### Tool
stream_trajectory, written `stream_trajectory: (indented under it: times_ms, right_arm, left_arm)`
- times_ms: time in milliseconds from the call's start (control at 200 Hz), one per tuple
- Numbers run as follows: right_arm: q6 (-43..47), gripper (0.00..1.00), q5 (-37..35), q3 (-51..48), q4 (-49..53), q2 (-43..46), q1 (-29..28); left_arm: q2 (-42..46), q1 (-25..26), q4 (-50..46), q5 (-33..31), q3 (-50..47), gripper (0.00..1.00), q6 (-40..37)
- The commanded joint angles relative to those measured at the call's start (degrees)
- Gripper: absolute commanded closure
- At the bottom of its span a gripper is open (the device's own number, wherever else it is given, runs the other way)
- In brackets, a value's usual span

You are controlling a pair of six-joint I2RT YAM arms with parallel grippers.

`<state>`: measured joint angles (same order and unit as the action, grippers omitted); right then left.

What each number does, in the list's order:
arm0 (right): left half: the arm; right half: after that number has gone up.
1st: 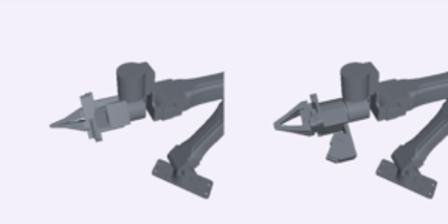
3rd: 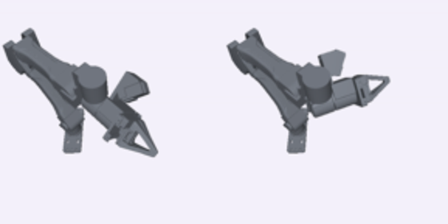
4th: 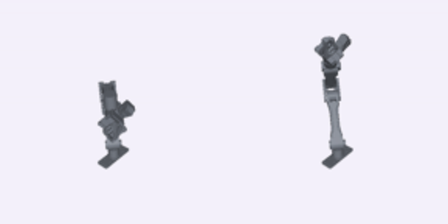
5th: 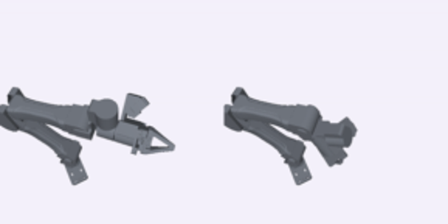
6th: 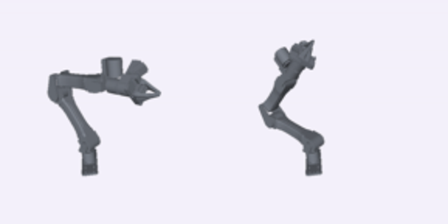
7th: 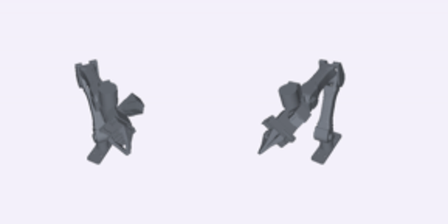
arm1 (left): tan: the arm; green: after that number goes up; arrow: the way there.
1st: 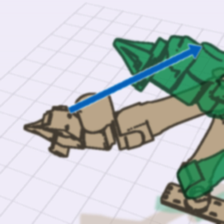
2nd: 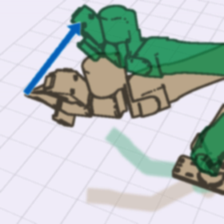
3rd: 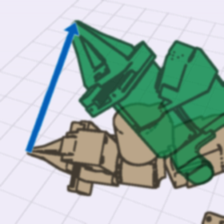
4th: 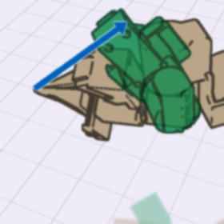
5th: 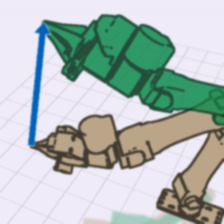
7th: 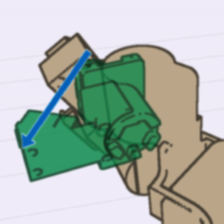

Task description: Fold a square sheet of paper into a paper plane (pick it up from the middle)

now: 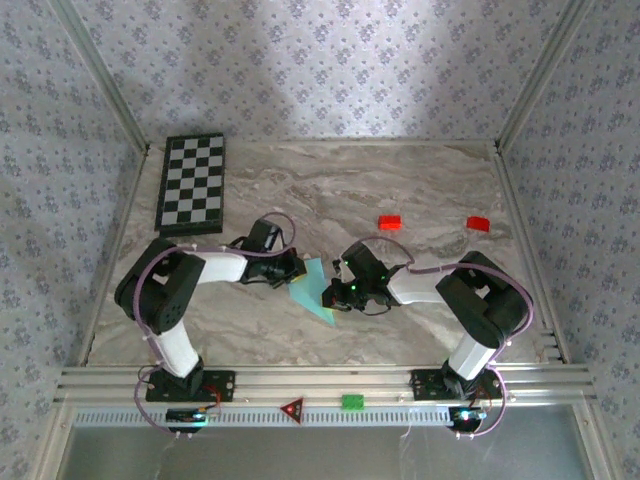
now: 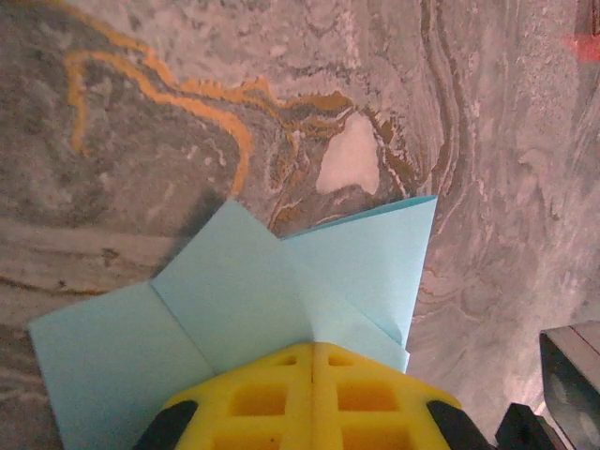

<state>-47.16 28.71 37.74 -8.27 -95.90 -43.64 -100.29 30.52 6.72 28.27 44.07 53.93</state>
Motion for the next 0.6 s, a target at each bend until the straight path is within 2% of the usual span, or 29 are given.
stream_trajectory:
  times_ms: [0,260,595]
  right_arm:
    - [1.6,1.00,-4.1,-3.5,10.9,-2.6,-0.8]
    - [2.3,1.00,-4.5,-3.9,11.8,-2.3,-1.0]
    - [4.9,1.00,-3.8,-2.8,14.3,-0.7,-1.2]
  left_arm:
    - [-2.2,-2.6,-3.3,-2.6,2.1,1.00,-3.0]
    - [-2.8,-6.7,-4.6,-2.2,3.4,1.00,-4.4]
    - [-2.5,-7.7,-9.1,-1.8,7.5,1.00,-6.6]
